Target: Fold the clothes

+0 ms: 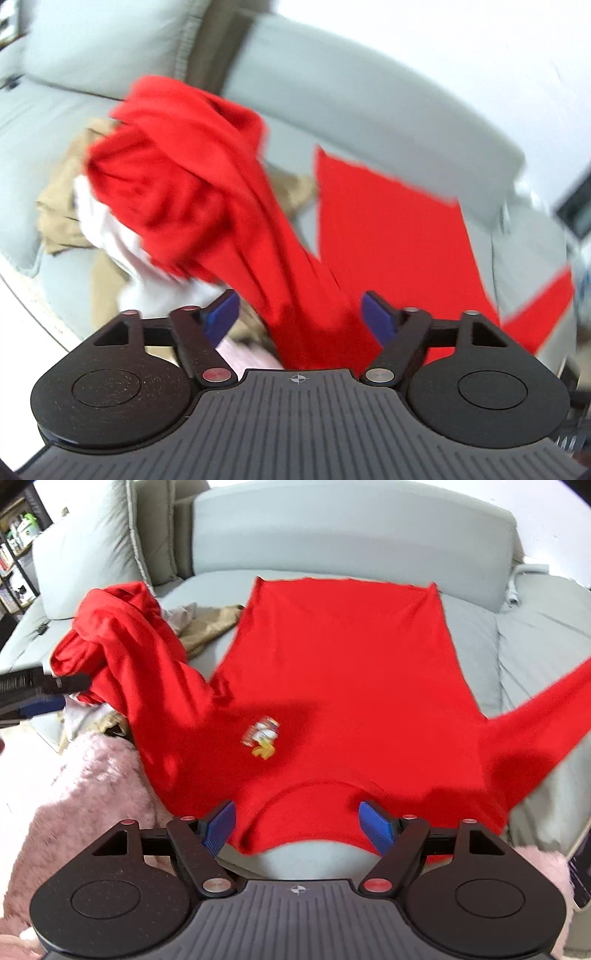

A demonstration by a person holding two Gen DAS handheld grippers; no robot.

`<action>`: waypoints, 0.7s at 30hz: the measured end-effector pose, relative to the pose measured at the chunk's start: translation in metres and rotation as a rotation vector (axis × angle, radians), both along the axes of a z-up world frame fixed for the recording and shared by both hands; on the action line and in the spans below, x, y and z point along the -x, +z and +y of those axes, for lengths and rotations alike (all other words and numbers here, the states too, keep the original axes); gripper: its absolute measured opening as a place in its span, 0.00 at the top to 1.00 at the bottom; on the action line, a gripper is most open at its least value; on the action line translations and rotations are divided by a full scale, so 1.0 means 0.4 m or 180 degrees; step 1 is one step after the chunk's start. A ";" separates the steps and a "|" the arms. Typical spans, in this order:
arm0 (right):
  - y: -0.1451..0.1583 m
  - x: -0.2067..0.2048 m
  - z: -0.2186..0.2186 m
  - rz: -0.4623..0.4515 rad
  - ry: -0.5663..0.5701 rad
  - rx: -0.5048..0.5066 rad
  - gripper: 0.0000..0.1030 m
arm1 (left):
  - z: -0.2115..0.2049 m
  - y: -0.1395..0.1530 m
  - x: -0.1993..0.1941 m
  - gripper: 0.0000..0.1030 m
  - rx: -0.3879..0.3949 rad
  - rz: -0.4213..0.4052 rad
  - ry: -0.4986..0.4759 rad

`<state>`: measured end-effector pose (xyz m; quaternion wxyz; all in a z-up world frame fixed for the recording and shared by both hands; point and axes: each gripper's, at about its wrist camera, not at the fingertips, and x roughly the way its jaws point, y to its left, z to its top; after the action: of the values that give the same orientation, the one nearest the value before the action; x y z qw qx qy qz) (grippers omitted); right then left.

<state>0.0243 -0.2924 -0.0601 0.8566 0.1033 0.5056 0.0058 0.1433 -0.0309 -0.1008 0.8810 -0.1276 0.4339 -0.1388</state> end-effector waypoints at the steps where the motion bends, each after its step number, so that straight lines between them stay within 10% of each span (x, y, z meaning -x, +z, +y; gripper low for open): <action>1: 0.004 -0.008 0.008 -0.0017 0.0020 0.0001 0.28 | 0.028 0.005 -0.019 0.33 0.0084 -0.0016 0.0099; 11: 0.019 -0.067 0.068 -0.0033 0.0165 0.0133 0.27 | 0.353 -0.017 -0.288 0.42 0.1423 -0.0004 0.1384; 21: -0.016 -0.079 0.066 0.0228 0.0078 0.0272 0.26 | 0.465 -0.192 -0.481 0.48 0.2227 0.0446 0.1860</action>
<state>0.0560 -0.2658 -0.0665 0.8415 0.0606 0.5368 -0.0090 0.3358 0.1553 -0.1774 0.7558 -0.5433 0.3653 -0.0138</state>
